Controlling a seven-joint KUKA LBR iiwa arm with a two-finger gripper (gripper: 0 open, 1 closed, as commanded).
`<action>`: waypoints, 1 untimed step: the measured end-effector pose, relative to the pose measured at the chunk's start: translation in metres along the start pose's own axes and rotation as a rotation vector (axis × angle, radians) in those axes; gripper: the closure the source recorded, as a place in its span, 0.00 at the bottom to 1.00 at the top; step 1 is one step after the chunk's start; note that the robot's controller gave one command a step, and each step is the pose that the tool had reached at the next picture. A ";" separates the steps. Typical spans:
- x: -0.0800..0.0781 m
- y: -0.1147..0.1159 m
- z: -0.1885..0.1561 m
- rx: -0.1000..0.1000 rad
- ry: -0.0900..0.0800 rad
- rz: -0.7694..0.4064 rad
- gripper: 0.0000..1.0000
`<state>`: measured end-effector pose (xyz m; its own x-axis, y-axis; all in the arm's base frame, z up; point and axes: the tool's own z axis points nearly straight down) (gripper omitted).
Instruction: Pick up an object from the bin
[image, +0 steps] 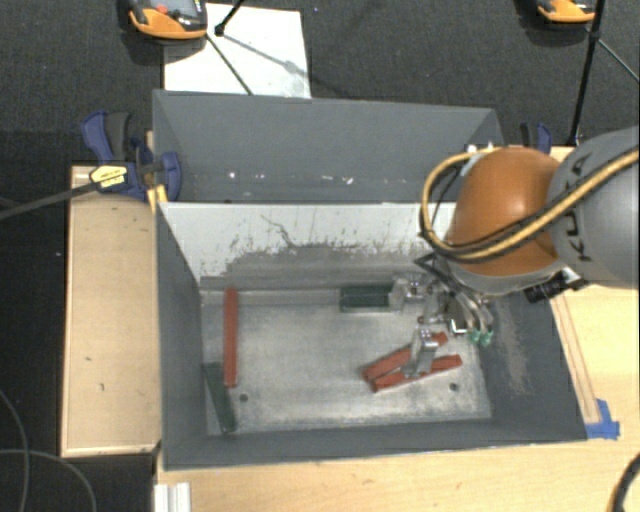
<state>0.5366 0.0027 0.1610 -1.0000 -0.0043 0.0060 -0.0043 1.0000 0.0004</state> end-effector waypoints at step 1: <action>-0.002 0.000 -0.004 0.000 -0.008 0.000 0.00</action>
Offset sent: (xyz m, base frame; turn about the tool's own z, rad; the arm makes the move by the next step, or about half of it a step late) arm 0.0316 -0.0184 -0.0910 0.1255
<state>0.5383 0.0027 0.1654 -1.0000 -0.0041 -0.0019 -0.0041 1.0000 0.0005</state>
